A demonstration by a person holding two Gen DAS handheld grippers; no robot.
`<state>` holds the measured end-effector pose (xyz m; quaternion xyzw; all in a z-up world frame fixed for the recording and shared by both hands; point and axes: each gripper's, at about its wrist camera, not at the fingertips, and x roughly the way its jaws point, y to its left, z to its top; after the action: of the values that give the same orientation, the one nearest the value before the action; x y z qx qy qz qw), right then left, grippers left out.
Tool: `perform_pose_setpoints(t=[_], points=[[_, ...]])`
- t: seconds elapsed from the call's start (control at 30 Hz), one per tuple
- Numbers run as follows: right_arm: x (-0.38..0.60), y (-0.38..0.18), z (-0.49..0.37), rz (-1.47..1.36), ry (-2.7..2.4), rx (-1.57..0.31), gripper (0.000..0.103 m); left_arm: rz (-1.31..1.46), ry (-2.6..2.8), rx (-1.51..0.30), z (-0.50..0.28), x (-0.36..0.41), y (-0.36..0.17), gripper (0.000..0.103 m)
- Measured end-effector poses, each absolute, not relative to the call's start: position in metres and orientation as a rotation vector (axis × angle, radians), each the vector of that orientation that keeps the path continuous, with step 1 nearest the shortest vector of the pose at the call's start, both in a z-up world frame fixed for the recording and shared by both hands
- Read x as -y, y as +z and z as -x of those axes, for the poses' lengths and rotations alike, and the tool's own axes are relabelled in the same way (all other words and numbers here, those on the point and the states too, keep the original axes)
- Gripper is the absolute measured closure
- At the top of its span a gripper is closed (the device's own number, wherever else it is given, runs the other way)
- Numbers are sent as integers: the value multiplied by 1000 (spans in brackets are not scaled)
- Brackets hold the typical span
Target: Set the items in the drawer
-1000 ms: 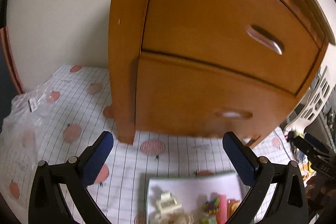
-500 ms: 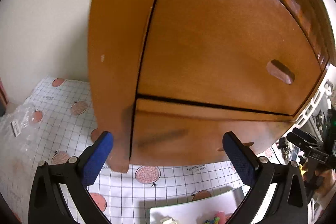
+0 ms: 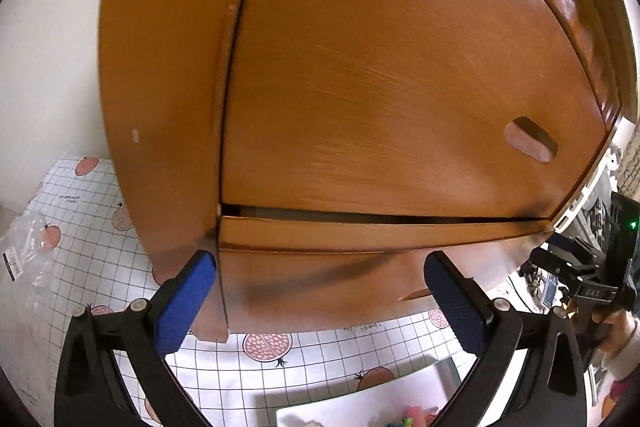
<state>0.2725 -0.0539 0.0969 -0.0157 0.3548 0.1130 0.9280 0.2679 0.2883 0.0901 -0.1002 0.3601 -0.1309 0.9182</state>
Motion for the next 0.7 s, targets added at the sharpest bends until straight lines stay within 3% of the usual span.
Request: perform_pose_setpoints(t=[0.7], points=[[57,100,-256,53,235,-745,0,97,-248,-762,-249,-283,94,0]])
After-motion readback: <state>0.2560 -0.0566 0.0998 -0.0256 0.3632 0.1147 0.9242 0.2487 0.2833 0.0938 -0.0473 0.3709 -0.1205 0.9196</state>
